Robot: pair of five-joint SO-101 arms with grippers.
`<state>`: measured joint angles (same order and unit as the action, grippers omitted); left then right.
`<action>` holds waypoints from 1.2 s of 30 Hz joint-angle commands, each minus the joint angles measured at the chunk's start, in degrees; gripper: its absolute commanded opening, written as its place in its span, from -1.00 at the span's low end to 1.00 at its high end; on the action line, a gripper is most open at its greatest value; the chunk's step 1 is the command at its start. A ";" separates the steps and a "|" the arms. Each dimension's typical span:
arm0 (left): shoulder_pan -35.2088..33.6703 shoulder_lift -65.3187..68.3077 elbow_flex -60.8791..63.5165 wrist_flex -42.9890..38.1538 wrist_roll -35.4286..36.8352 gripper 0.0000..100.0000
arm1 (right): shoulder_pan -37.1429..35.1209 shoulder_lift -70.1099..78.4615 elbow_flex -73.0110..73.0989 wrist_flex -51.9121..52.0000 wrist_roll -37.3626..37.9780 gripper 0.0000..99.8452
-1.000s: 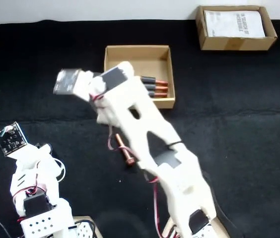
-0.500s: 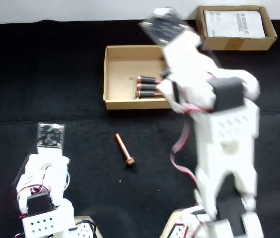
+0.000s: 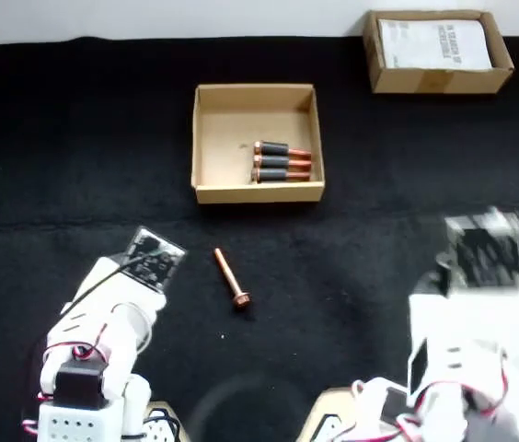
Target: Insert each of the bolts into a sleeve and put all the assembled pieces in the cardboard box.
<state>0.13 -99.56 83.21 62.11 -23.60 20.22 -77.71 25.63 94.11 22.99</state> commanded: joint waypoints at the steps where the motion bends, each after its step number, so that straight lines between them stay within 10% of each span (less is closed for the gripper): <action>1: 4.53 12.09 -8.48 0.00 1.14 -0.98 | 19.38 -11.74 12.62 -7.43 0.18 -0.99; 12: 17.45 65.27 -36.18 2.11 -3.78 -0.98 | 40.31 -26.77 39.87 -21.49 8.97 -0.99; 21: 19.91 94.37 -46.11 10.29 -29.45 -0.98 | 44.62 -26.68 51.03 -32.40 10.55 -0.99; 36: 31.08 121.45 -72.40 19.25 -31.56 -0.98 | 44.97 -26.68 61.05 -44.97 10.55 -0.99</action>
<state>27.03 18.86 16.66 78.46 -54.37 64.53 -104.09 86.29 51.74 32.84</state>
